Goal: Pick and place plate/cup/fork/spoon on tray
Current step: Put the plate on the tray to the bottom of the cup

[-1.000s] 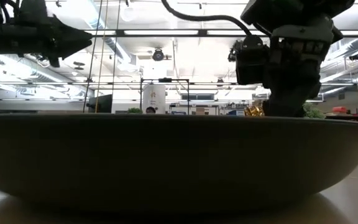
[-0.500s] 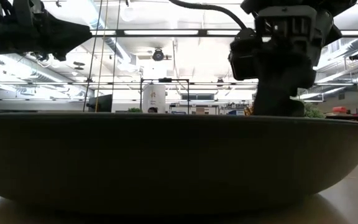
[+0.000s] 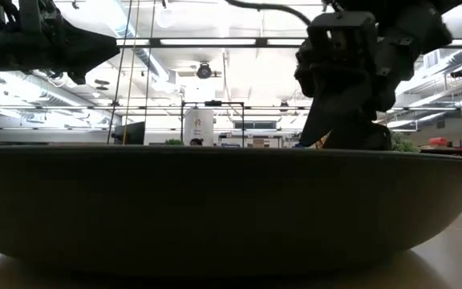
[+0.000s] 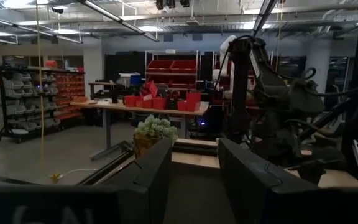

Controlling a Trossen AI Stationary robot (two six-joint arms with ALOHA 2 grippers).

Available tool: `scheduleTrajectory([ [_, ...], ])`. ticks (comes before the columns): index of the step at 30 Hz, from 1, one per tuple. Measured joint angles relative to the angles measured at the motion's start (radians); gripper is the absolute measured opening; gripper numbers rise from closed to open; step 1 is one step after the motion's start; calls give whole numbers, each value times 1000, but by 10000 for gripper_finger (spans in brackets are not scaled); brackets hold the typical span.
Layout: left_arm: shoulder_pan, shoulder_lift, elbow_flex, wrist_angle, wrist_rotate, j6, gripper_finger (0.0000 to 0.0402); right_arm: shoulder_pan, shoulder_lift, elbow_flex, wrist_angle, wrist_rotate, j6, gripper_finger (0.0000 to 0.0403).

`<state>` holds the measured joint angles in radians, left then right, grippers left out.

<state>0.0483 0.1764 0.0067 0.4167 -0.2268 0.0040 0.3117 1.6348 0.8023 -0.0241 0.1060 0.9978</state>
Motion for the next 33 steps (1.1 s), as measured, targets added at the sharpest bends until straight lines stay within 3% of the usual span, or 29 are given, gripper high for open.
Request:
scheduleTrajectory([
  [12, 0, 0, 0, -3, 0, 7, 142, 60, 0, 35, -64, 102, 81, 215],
  [17, 0, 0, 0, -3, 0, 7, 142, 61, 29, 132, -196, 119, 92, 213],
  [24, 0, 0, 0, -2, 0, 7, 142, 60, 101, 292, -434, 124, 81, 211],
  [33, 0, 0, 0, -3, 0, 7, 142, -32, 101, 298, -442, 48, -15, 223],
])
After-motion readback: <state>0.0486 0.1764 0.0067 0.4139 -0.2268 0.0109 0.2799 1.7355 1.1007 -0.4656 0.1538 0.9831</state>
